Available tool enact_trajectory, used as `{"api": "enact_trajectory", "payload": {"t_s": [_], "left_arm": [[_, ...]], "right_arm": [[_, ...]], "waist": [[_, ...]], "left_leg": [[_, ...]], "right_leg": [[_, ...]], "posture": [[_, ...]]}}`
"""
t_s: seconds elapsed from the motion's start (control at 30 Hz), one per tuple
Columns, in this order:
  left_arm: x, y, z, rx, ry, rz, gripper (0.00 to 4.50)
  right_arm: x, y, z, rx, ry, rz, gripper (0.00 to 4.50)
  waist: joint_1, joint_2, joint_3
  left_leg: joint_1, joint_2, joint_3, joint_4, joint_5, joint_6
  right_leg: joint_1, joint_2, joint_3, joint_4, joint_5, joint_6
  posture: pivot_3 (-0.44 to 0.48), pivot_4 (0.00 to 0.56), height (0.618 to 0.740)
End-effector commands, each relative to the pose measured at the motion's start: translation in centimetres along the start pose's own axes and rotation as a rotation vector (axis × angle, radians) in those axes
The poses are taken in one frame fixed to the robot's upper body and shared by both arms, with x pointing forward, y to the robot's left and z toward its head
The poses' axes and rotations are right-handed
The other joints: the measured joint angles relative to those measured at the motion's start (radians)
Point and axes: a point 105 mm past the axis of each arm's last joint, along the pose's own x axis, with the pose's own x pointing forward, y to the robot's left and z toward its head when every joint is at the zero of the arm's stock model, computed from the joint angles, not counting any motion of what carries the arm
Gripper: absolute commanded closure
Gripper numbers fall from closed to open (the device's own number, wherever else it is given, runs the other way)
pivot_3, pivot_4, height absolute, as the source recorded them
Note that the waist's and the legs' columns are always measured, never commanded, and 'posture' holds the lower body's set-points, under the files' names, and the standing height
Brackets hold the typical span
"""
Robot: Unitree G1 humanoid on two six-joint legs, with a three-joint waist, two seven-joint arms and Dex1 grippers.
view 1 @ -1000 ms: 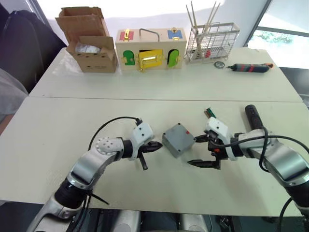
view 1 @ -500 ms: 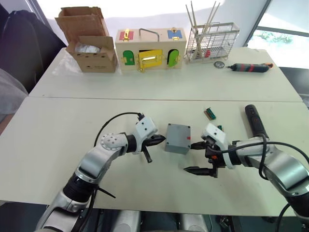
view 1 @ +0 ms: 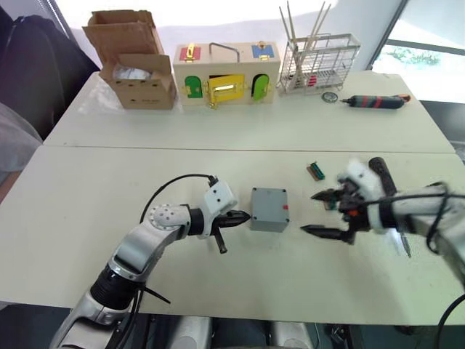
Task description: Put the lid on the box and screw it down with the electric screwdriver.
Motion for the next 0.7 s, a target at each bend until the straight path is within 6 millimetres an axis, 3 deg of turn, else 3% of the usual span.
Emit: {"api": "enact_trajectory", "payload": {"t_s": [0.03,0.13,0.23,0.33,0.4,0.6,0.7], "left_arm": [[-2.0,1.5,1.4,0.031,-0.041,0.045,4.50],[-3.4,2.8,3.0,0.017,-0.095,0.073,4.50],[-4.3,3.1,6.7,0.018,-0.218,0.052,4.50],[-3.9,2.7,9.2,0.019,-0.305,0.045,4.50],[-3.4,2.3,9.5,0.000,-0.326,0.045,4.50],[-2.4,0.6,8.6,-0.032,-0.309,0.007,4.50],[-2.1,0.2,7.9,-0.041,-0.290,0.003,4.50]], "right_arm": [[-1.0,-1.5,0.7,0.024,-0.070,-0.063,0.01],[-0.3,-3.9,0.7,0.086,-0.170,-0.181,0.01],[1.6,-7.3,0.2,0.181,-0.306,-0.377,0.01],[3.4,-8.3,0.2,0.267,-0.410,-0.443,0.01],[4.4,-8.5,-0.2,0.265,-0.415,-0.470,0.27],[5.8,-8.7,-1.5,0.265,-0.389,-0.521,2.06],[6.3,-8.6,-2.5,0.268,-0.356,-0.526,2.06]], "waist": [[0.000,0.000,0.000],[0.000,-0.001,0.000],[-0.001,-0.002,0.000],[0.002,-0.002,0.000],[-0.001,-0.002,0.000],[-0.012,-0.002,0.000],[-0.018,-0.001,-0.001]], "left_leg": [[0.000,0.000,0.000,0.000,0.000,0.000],[0.000,0.000,0.000,0.000,0.000,0.000],[0.000,0.000,0.000,0.001,0.000,-0.001],[0.000,-0.001,0.000,0.000,0.001,-0.001],[-0.001,-0.001,0.000,0.000,0.001,-0.001],[0.000,-0.001,0.001,0.000,0.002,-0.003],[0.000,-0.001,0.001,0.000,0.002,-0.003]], "right_leg": [[0.000,0.000,0.000,0.000,0.000,0.000],[0.000,0.000,0.000,0.000,0.000,0.000],[0.000,0.000,0.000,0.001,0.000,0.000],[-0.001,-0.001,0.000,0.002,0.000,0.000],[-0.002,-0.001,0.000,0.002,0.000,0.000],[-0.004,-0.001,0.001,0.006,0.000,0.000],[-0.005,0.000,0.001,0.010,0.000,0.000]], "posture": [[0.000,0.150,0.731],[0.000,0.150,0.731],[0.000,0.150,0.731],[0.000,0.150,0.731],[0.000,0.150,0.731],[0.000,0.150,0.731],[0.000,0.150,0.731]]}}
